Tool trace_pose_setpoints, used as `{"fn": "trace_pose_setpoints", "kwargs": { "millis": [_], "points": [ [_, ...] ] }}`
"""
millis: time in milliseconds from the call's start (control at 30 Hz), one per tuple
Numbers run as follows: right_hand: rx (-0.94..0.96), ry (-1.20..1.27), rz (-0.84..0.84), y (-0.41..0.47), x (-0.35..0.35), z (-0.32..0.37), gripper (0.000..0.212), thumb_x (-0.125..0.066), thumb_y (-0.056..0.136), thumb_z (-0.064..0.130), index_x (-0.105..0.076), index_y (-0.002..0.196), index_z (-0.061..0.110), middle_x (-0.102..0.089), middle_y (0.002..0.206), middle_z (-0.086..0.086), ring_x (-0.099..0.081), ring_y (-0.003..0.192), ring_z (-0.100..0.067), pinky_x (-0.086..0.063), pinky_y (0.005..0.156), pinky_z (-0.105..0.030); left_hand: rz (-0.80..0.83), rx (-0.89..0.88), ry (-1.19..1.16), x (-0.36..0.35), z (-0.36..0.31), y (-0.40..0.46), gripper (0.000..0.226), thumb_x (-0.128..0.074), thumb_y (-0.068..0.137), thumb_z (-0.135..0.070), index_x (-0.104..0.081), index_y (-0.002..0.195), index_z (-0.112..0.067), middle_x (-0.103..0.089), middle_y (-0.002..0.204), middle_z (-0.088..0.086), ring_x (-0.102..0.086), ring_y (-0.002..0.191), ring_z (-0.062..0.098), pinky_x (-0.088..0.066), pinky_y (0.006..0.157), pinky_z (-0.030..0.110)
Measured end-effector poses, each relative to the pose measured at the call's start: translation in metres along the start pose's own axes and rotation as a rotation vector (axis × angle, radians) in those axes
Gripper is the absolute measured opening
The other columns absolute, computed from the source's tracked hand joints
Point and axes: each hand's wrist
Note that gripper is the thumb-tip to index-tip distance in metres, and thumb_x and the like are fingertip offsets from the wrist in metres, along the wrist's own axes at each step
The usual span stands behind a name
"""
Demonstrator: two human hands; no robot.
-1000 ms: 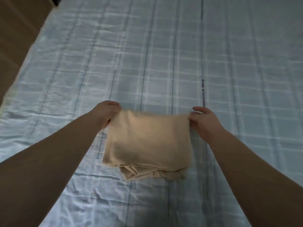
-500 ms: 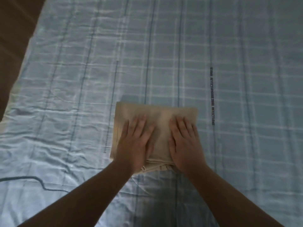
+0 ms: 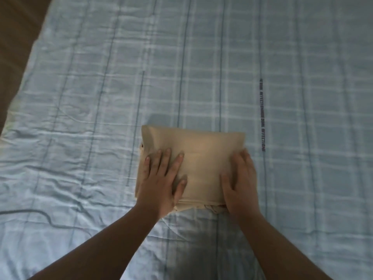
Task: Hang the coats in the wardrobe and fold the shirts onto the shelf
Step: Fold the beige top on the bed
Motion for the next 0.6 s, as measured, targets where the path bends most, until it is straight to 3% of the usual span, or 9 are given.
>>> {"fn": "trace_pose_setpoints", "kwargs": {
  "millis": [67,133,233,300,400,467,533,600],
  "points": [
    [-0.318,0.246,-0.058,-0.002,0.011,0.004,0.063,-0.058,0.087,0.016,-0.039,0.146,0.019,-0.043,0.149,-0.005,-0.044,0.134,-0.020,-0.035,0.114,-0.040,-0.041,-0.060,-0.102,0.014,-0.009,0.000,0.062,-0.039,0.095,-0.042,-0.029,0.153,-0.021,-0.032,0.156,0.011,-0.021,0.147,0.031,-0.020,0.118,0.051],
    [-0.540,0.307,-0.027,-0.005,0.017,0.008,0.060,-0.061,0.082,0.017,-0.043,0.139,0.020,-0.056,0.135,-0.006,-0.058,0.117,-0.023,-0.048,0.101,-0.048,-0.094,-0.139,-0.269,0.027,-0.026,0.006,0.054,-0.044,0.088,-0.024,-0.048,0.140,-0.011,-0.046,0.145,0.010,-0.032,0.141,0.028,-0.031,0.114,0.046],
    [-0.622,0.177,0.096,-0.006,0.028,0.011,0.050,-0.063,0.081,0.024,-0.052,0.129,0.020,-0.065,0.119,-0.007,-0.063,0.105,-0.027,-0.052,0.089,-0.041,-0.046,-0.120,-0.512,0.049,-0.068,0.032,0.046,-0.047,0.085,-0.014,-0.054,0.130,-0.020,-0.052,0.127,-0.001,-0.050,0.116,0.016,-0.047,0.096,0.033],
    [-0.645,0.107,0.162,-0.003,0.032,0.011,0.036,-0.062,0.084,0.025,-0.057,0.120,0.020,-0.067,0.108,-0.006,-0.063,0.098,-0.028,-0.048,0.079,-0.032,0.041,-0.103,-0.612,0.057,-0.098,0.060,0.047,-0.049,0.089,-0.012,-0.051,0.134,-0.026,-0.050,0.129,-0.003,-0.056,0.108,0.016,-0.050,0.091,0.033],
    [-0.685,0.162,0.198,-0.001,0.034,0.013,0.019,-0.060,0.085,0.029,-0.055,0.103,0.025,-0.066,0.092,0.002,-0.060,0.079,-0.020,-0.046,0.068,-0.031,0.195,-0.196,-0.481,0.059,-0.135,0.106,0.056,-0.049,0.092,-0.015,-0.040,0.144,-0.032,-0.045,0.135,0.001,-0.055,0.112,0.023,-0.049,0.094,0.040],
    [-0.711,0.243,0.207,-0.001,0.035,0.011,0.014,-0.061,0.082,0.025,-0.058,0.096,0.023,-0.064,0.082,0.006,-0.060,0.072,-0.014,-0.045,0.059,-0.028,0.260,-0.286,-0.319,0.063,-0.151,0.131,0.060,-0.052,0.090,-0.014,-0.039,0.145,-0.033,-0.042,0.126,0.004,-0.057,0.099,0.026,-0.049,0.082,0.040],
    [-0.700,0.292,0.215,-0.004,0.036,0.010,0.007,-0.063,0.079,0.021,-0.062,0.085,0.019,-0.065,0.075,0.005,-0.062,0.068,-0.014,-0.048,0.056,-0.028,0.341,-0.300,-0.157,0.070,-0.158,0.153,0.052,-0.054,0.087,-0.014,-0.047,0.137,-0.029,-0.039,0.121,0.005,-0.056,0.091,0.026,-0.045,0.074,0.037],
    [-0.679,0.340,0.200,-0.008,0.037,0.010,0.006,-0.065,0.077,0.020,-0.063,0.082,0.019,-0.067,0.074,0.004,-0.065,0.069,-0.015,-0.055,0.060,-0.034,0.485,-0.275,-0.007,0.077,-0.159,0.172,0.043,-0.056,0.086,-0.018,-0.052,0.128,-0.027,-0.040,0.121,0.004,-0.053,0.090,0.025,-0.044,0.076,0.037]
  ]
}}
Point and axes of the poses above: each hand's wrist, its own y-axis towards the middle knuckle, its own x-axis out of the back of the hand, z = x × y
